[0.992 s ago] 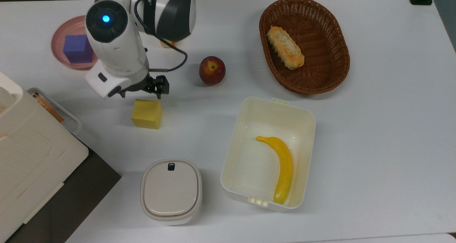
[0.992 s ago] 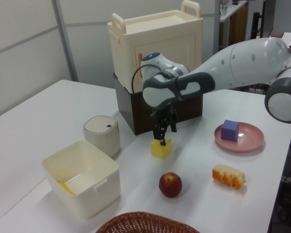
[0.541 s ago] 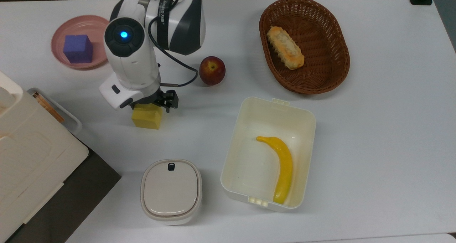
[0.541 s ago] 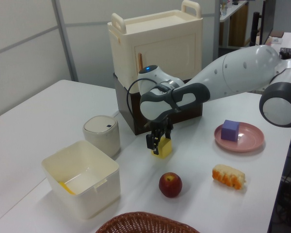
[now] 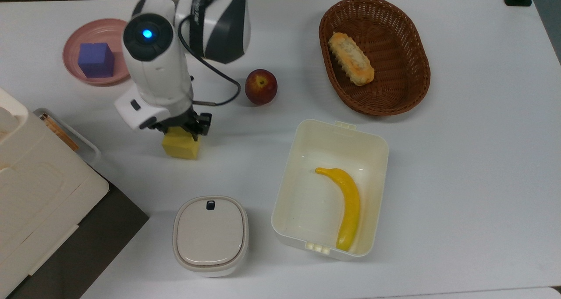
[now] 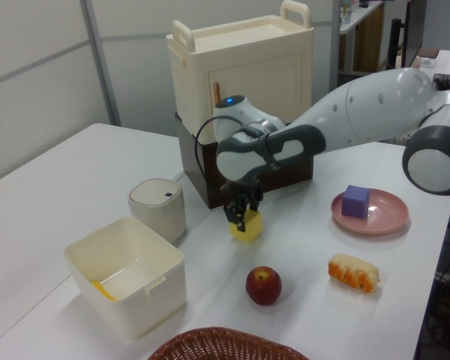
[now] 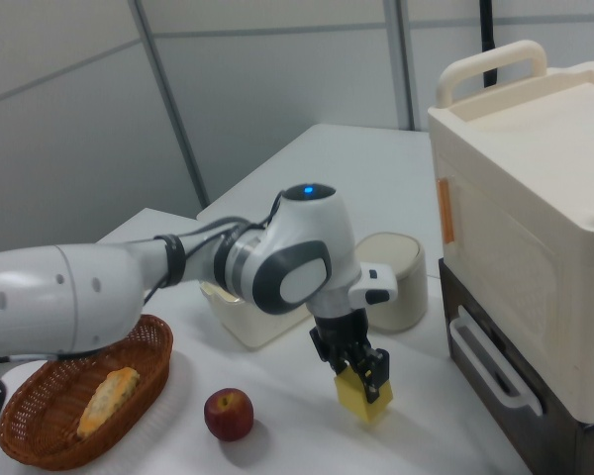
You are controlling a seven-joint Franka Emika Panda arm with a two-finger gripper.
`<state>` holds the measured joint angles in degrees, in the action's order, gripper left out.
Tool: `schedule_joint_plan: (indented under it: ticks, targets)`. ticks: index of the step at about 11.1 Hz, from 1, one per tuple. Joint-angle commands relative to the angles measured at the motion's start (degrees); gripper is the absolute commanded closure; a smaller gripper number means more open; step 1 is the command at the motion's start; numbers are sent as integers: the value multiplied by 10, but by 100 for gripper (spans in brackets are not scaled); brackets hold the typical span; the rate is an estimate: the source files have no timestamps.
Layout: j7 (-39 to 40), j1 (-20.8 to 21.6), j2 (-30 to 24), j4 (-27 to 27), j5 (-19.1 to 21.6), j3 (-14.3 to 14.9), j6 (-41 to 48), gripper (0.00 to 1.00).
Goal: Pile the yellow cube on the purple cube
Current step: 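Carry the yellow cube over the purple cube and lower it on top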
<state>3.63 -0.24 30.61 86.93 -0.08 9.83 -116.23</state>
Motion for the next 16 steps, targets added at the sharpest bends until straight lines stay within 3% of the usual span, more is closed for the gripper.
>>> schedule_joint_plan:
  ticks: [1, 4, 6, 10, 11, 14, 16]
  targets:
    - [22, -27, -84, 15, -4, 4, 99, 96]
    - [45, -79, -135, 5, -25, 5, 176, 96]
    - [64, -104, -152, 5, -61, 5, 212, 96]
    - [103, -143, -157, 10, -62, 9, 220, 96]
    - [111, -164, -168, 21, -55, 6, 214, 96]
    - [192, -227, -263, 143, -3, 2, 125, 95]
    - [218, -237, -273, 174, 6, 2, 113, 95]
